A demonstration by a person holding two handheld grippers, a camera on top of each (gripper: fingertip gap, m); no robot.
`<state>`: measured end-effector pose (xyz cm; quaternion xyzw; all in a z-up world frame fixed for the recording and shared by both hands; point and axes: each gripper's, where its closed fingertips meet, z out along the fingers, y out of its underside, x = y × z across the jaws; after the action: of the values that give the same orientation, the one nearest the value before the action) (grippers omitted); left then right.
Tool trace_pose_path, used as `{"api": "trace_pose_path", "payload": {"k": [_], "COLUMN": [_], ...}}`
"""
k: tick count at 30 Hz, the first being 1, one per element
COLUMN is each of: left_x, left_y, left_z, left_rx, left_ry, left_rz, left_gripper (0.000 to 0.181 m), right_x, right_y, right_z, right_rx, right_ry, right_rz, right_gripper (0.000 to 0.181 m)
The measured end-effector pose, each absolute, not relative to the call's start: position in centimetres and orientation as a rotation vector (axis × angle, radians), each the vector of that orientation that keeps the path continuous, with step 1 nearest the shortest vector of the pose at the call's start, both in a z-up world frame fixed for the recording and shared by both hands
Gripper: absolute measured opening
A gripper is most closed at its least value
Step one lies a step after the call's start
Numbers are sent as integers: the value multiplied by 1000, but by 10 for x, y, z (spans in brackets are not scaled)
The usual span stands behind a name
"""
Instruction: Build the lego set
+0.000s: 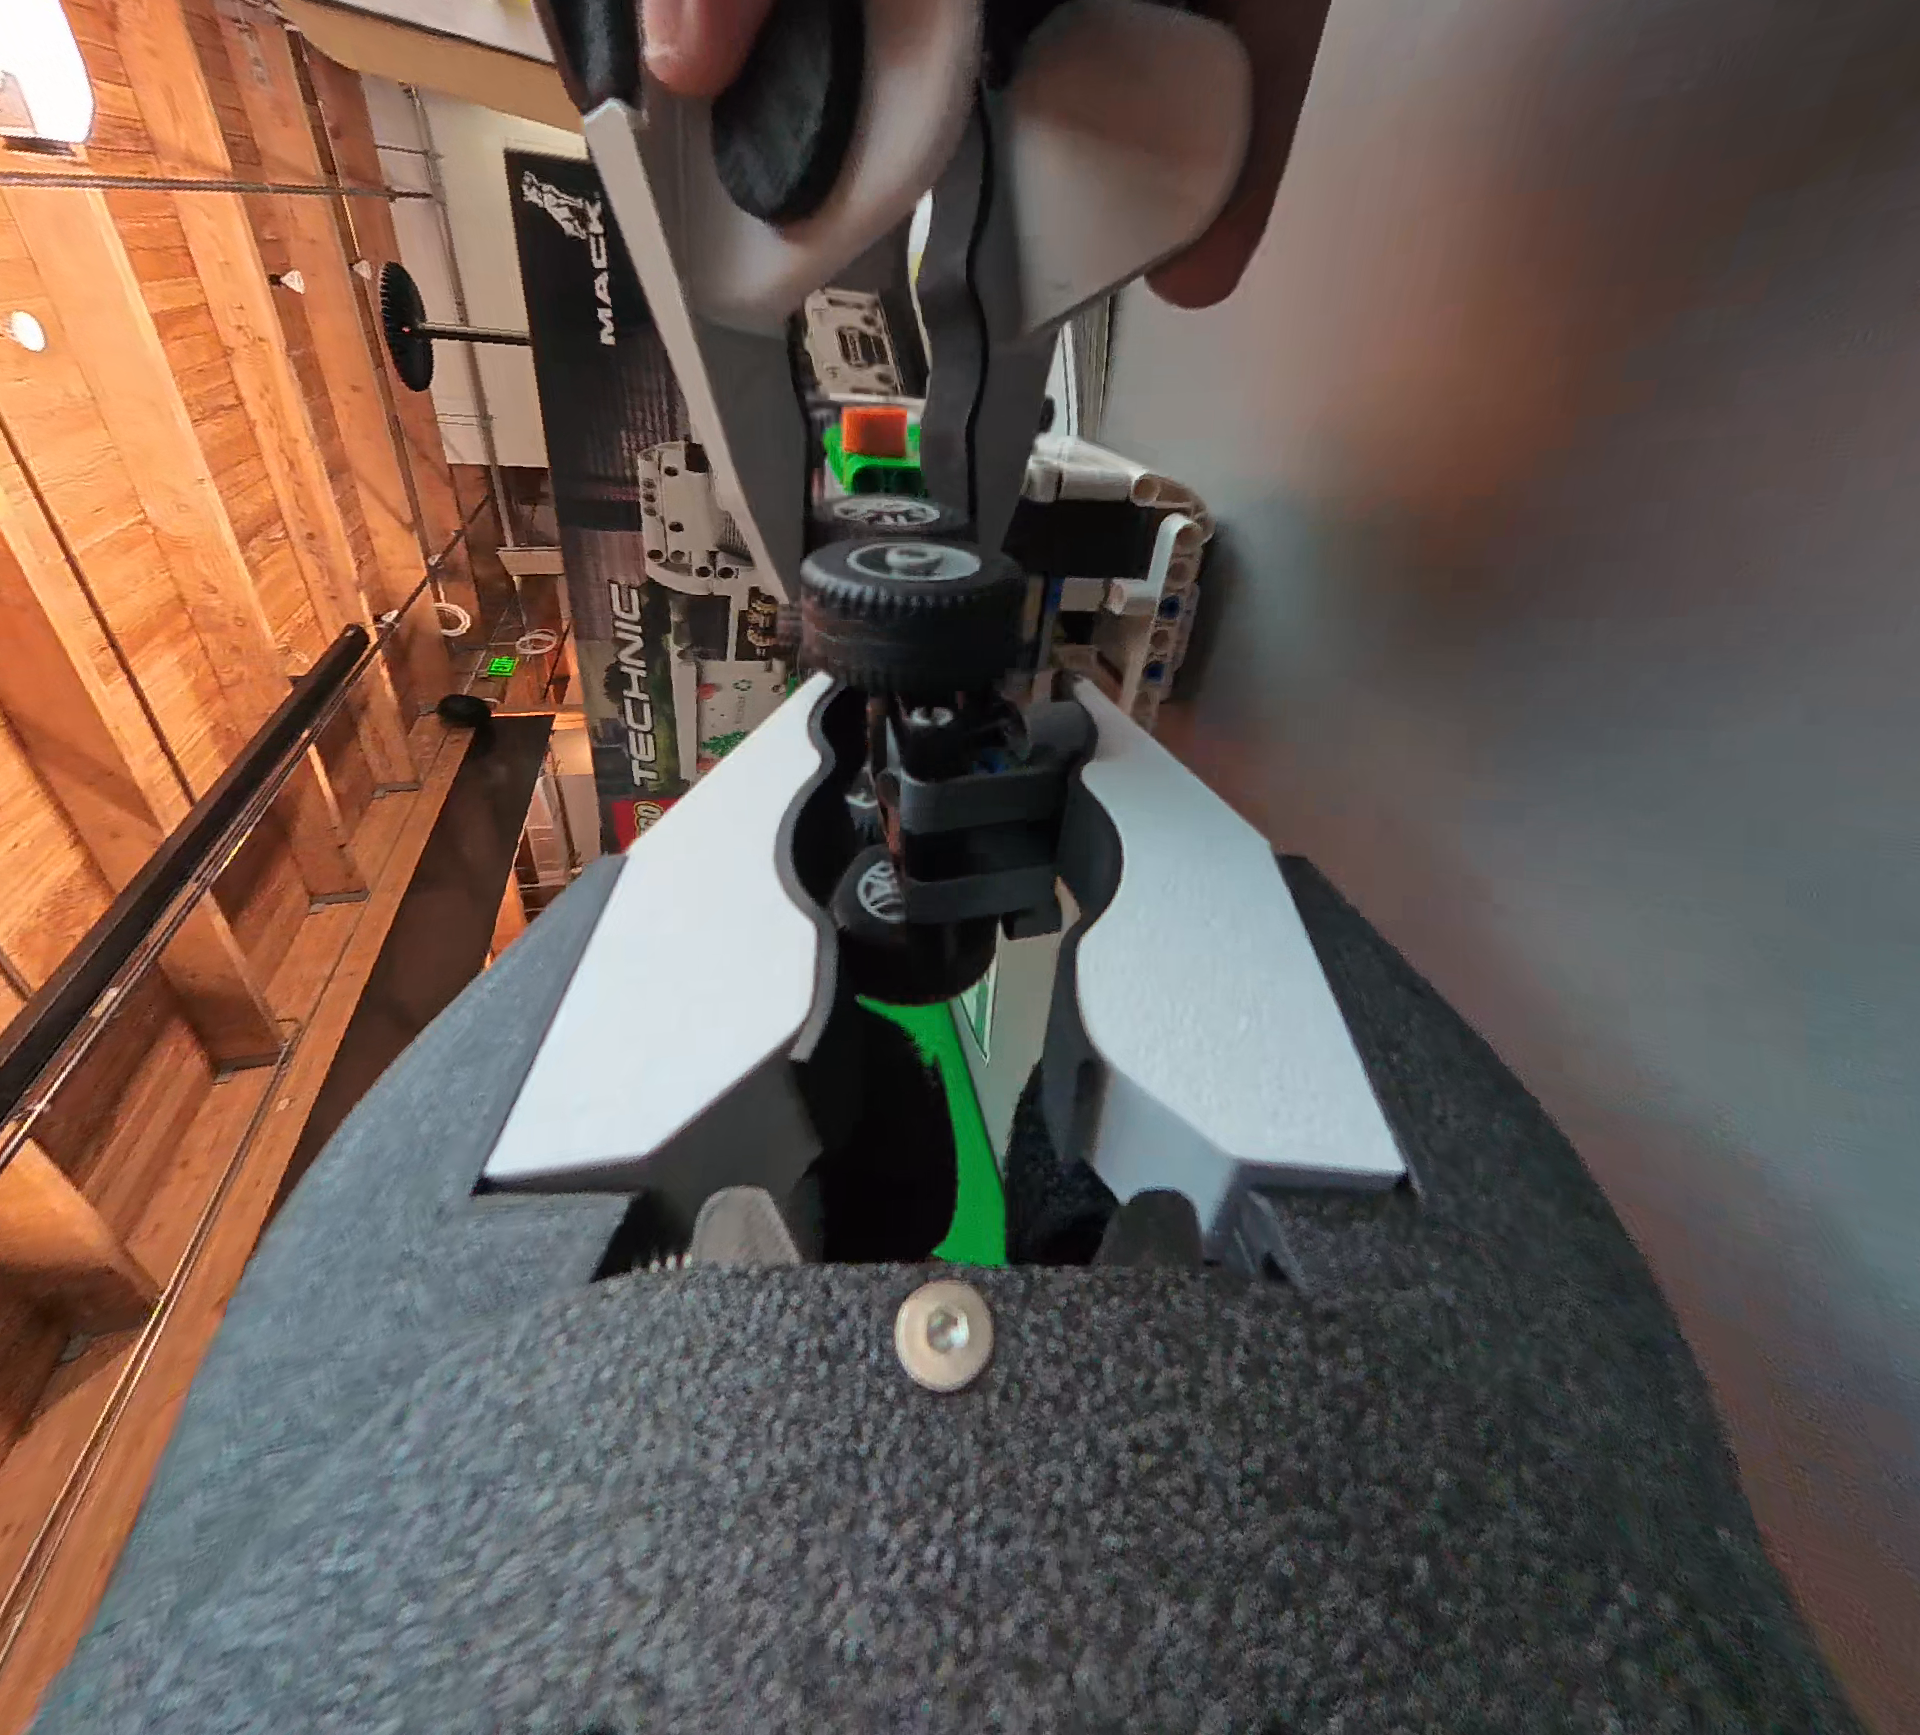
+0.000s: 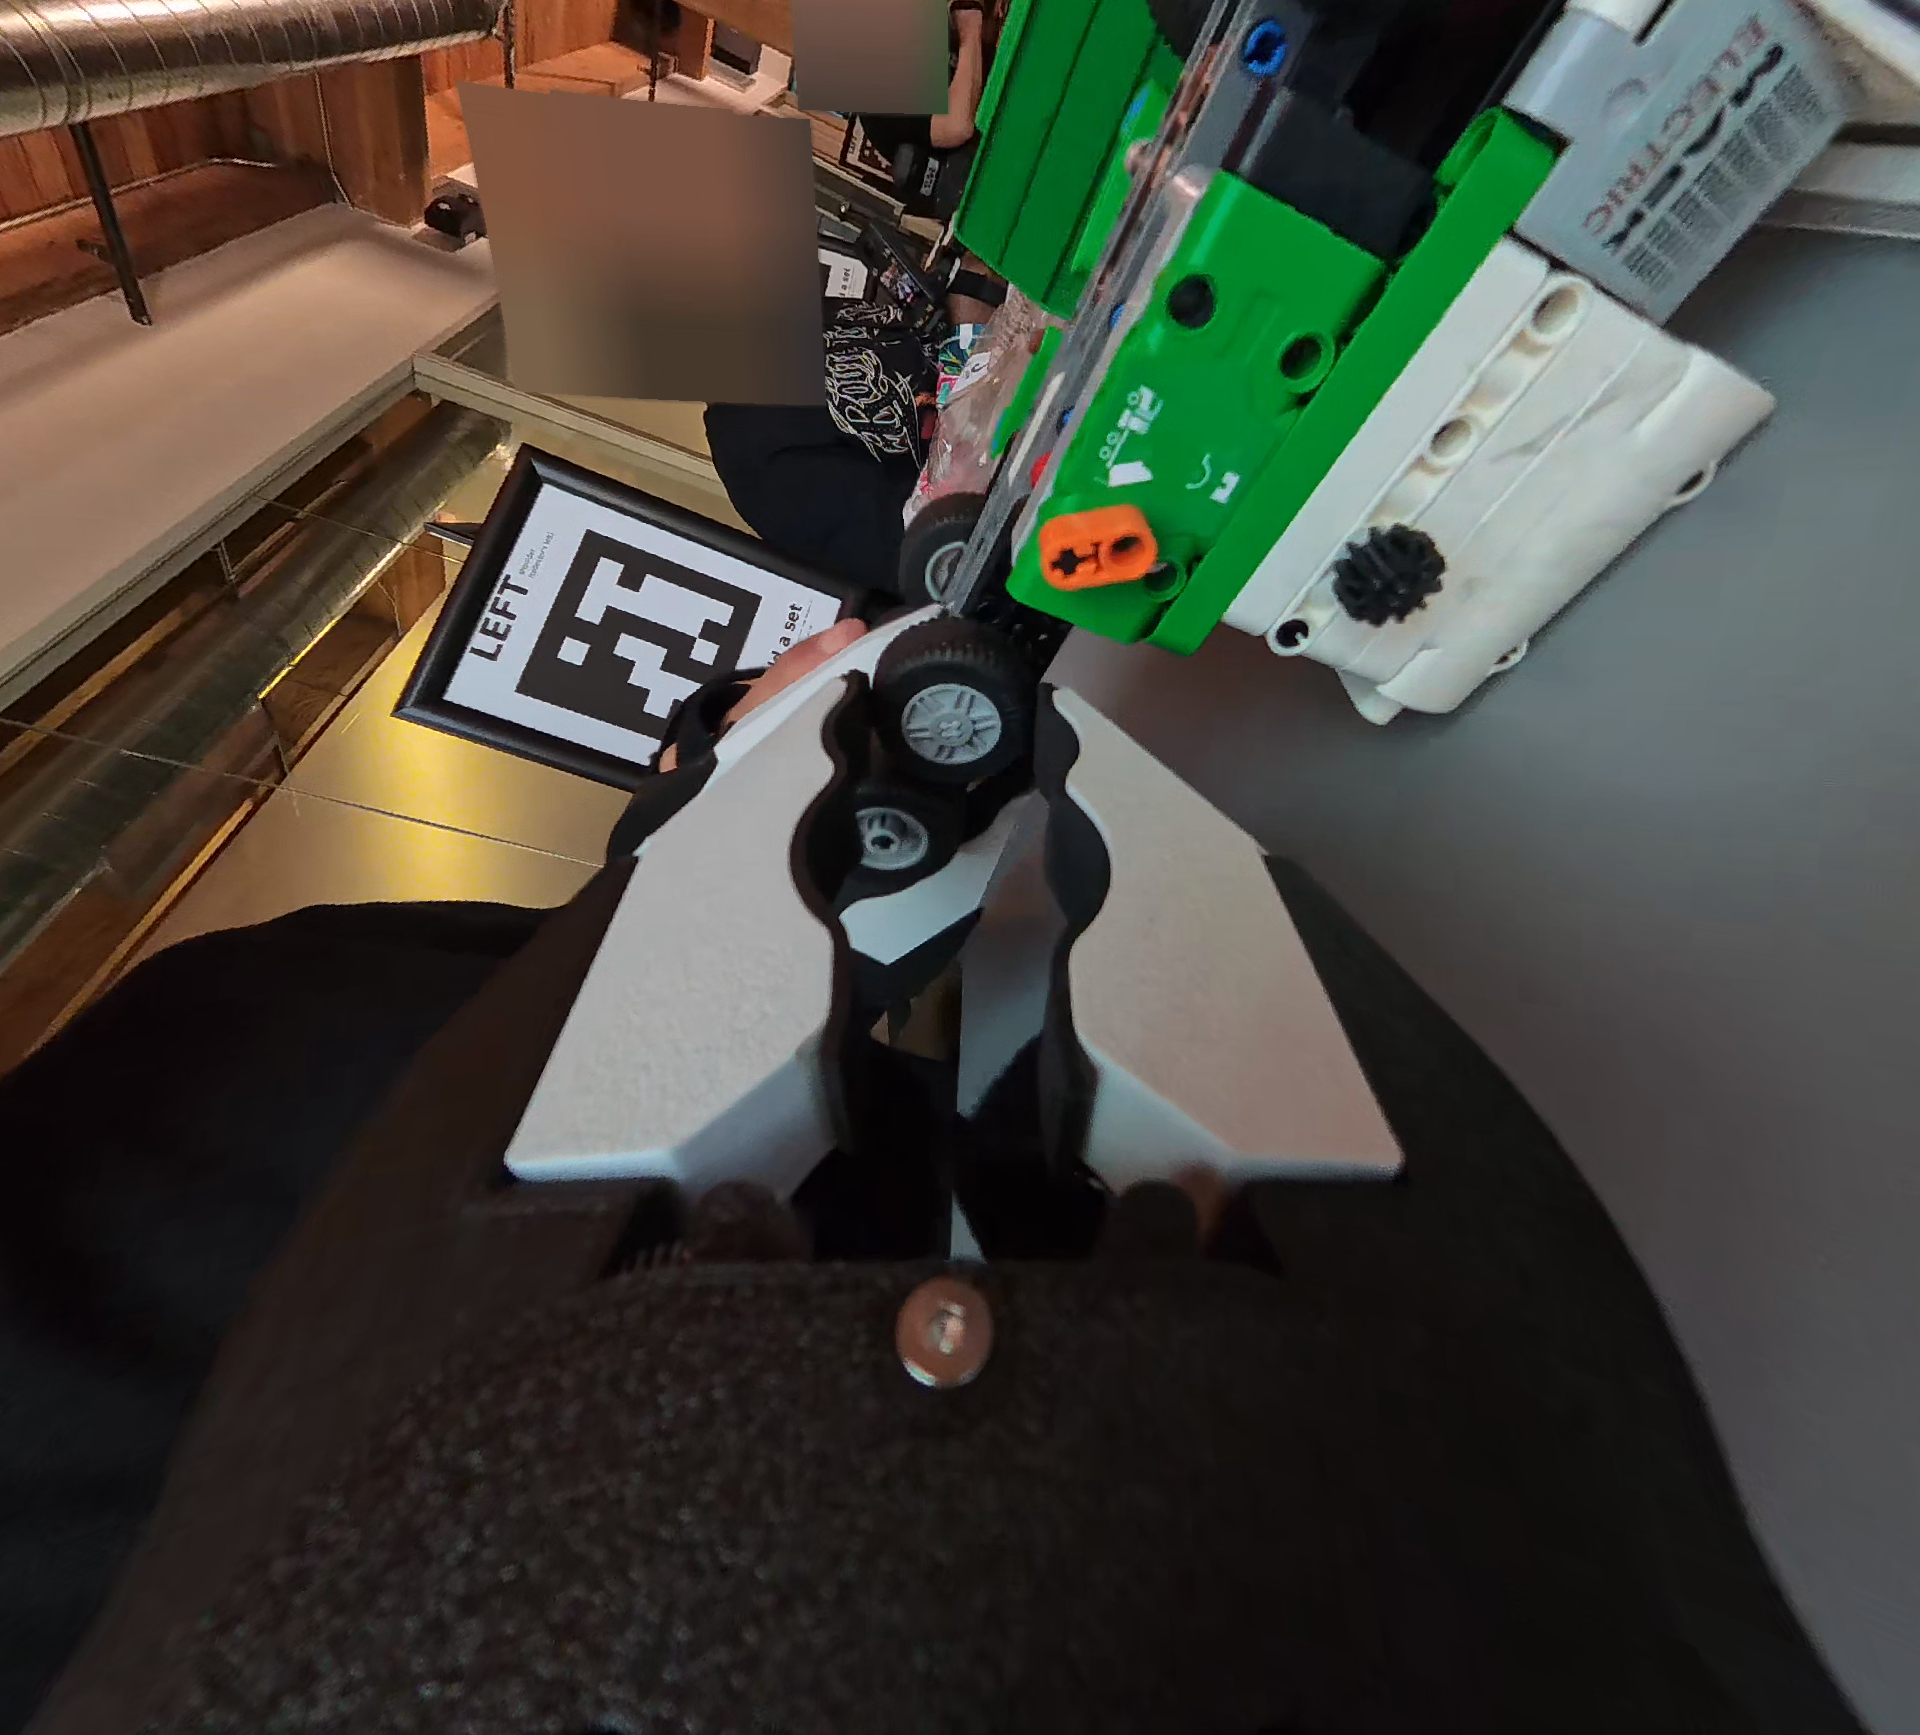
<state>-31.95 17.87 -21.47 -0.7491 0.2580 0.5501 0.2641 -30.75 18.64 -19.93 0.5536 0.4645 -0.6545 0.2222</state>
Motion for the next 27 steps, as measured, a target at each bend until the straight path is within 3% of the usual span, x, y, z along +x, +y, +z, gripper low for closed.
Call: {"api": "trace_pose_path", "payload": {"k": [7, 12, 15, 19, 23, 27], "left_x": [-311, -293, -267, -276, -279, -271], "left_y": [187, 181, 173, 154, 133, 139], "left_z": [-209, -223, -220, -190, -187, -206], "left_rx": [-1982, -2079, -2130, -2064, -1698, -1414], "left_ry": [750, 813, 693, 12, -708, -997], "left_rz": [1505, 1328, 960, 338, -292, -634], "left_gripper": [31, 48, 57, 59, 62, 73], "right_x": [-297, -292, -291, -288, -288, -287], "right_y": [195, 195, 197, 197, 191, 178], "right_z": [-196, -203, -203, -203, -203, -204], "right_rx": [1522, 1545, 1548, 1553, 1587, 1621], "right_ry": [1207, 1220, 1233, 1249, 1212, 1186], "right_rz": [-1808, -1808, -1814, -1826, -1869, -1906], "right_gripper": [30, 30, 35, 30, 29, 30]}}
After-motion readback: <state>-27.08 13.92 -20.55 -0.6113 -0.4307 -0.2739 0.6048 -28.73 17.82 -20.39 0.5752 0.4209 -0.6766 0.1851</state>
